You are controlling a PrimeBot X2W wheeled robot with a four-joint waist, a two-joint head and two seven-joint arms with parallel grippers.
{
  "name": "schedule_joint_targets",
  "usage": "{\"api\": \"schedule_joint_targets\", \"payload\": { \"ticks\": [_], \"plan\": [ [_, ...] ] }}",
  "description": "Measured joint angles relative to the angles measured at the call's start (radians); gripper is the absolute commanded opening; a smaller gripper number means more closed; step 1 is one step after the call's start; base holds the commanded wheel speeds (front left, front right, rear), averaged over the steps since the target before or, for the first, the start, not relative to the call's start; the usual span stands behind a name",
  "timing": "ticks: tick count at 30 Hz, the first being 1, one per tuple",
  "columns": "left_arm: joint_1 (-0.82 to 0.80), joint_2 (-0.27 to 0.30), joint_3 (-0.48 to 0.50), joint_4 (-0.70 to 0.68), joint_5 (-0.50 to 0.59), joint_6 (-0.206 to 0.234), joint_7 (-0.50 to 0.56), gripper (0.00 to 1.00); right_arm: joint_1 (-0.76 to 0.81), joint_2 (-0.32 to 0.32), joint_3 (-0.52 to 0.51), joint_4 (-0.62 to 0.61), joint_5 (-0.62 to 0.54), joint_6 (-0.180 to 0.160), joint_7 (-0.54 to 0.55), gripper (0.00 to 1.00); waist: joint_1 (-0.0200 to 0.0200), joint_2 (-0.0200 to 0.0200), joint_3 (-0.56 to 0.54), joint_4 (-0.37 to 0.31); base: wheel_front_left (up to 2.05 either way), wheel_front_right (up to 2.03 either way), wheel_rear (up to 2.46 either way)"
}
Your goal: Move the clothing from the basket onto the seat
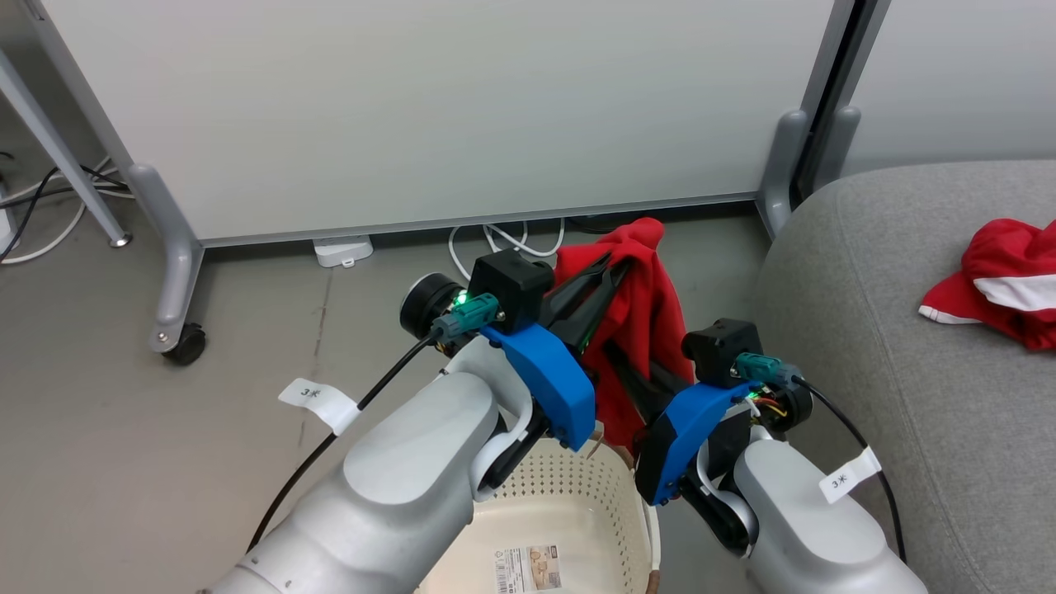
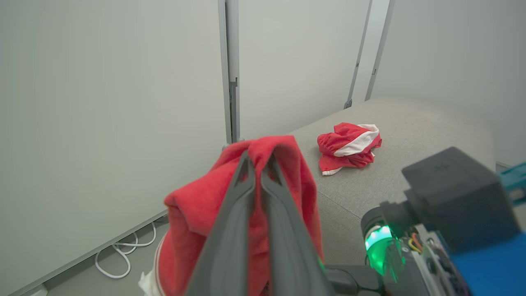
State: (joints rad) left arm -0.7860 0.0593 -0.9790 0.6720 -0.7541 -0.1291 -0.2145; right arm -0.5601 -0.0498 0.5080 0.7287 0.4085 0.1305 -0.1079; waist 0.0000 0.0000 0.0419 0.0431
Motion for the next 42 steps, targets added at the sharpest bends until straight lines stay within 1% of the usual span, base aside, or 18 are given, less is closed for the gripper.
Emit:
{"api": "schedule_joint_targets", "payload": {
  "ticks": [6,7,8,9,10,11,23,26,28,33,37,42],
  "plan": [
    [-0.004,0.000,-0.004,0.010,-0.005,0.000,-0.003,0.00,-0.010,0.000,0.009,0.021,0.013,0.000,-0.017,0.00,0.0000,0.0000,-0.002,-0.004,0.00,0.00,0.00],
    [-0.004,0.000,-0.006,0.011,-0.007,0.000,-0.003,0.07,-0.011,0.000,0.011,0.024,0.015,0.000,-0.017,0.00,0.0001,0.0000,-0.003,-0.005,0.00,0.00,0.00],
    [-0.004,0.000,-0.007,0.013,-0.009,0.000,-0.003,0.25,-0.011,0.000,0.013,0.026,0.016,0.000,-0.019,0.00,0.0000,0.0000,-0.004,-0.005,0.00,0.00,0.00],
    [-0.004,0.000,-0.008,0.014,-0.011,0.000,-0.003,0.40,-0.011,0.000,0.015,0.029,0.017,0.000,-0.023,0.00,0.0000,0.0000,-0.005,-0.006,0.00,0.00,0.00],
    [-0.004,0.000,-0.008,0.016,-0.012,0.000,-0.003,0.76,-0.012,0.000,0.017,0.031,0.019,0.000,-0.025,0.00,0.0001,0.0000,-0.006,-0.007,0.00,0.00,0.00],
    [-0.004,0.000,-0.009,0.017,-0.012,0.000,-0.003,1.00,-0.014,0.000,0.019,0.033,0.020,0.000,-0.026,0.00,0.0000,0.0000,-0.007,-0.007,0.00,0.00,0.00],
    [-0.003,0.001,-0.010,0.023,-0.019,0.005,-0.017,1.00,-0.022,0.000,0.017,0.058,0.027,0.000,-0.045,0.00,0.0001,0.0000,-0.009,-0.010,0.00,0.00,0.00],
    [0.013,0.005,0.007,0.011,-0.023,0.007,-0.030,1.00,-0.022,0.000,0.010,0.063,0.027,0.000,-0.053,0.00,0.0000,0.0000,-0.012,-0.007,0.00,0.00,0.00],
    [0.029,0.014,0.023,-0.001,-0.024,0.016,-0.036,1.00,-0.022,0.000,0.002,0.065,0.027,0.000,-0.059,0.00,0.0000,0.0000,-0.013,-0.005,0.00,0.00,0.00],
    [0.093,0.050,0.073,-0.076,0.006,0.032,-0.046,1.00,-0.022,0.000,-0.025,0.061,0.027,0.000,-0.069,0.00,0.0000,0.0000,-0.011,-0.005,0.00,0.00,0.00],
    [0.175,0.088,0.152,-0.182,0.076,0.049,-0.047,1.00,-0.022,0.000,-0.058,0.049,0.008,0.000,-0.074,0.00,0.0000,0.0000,-0.005,-0.007,0.00,0.00,0.00],
    [0.310,0.129,0.247,-0.281,0.171,0.050,-0.047,1.00,-0.021,-0.001,-0.088,0.010,-0.014,0.000,-0.074,0.00,0.0000,0.0000,0.002,-0.017,0.00,0.00,0.00]
  ]
}}
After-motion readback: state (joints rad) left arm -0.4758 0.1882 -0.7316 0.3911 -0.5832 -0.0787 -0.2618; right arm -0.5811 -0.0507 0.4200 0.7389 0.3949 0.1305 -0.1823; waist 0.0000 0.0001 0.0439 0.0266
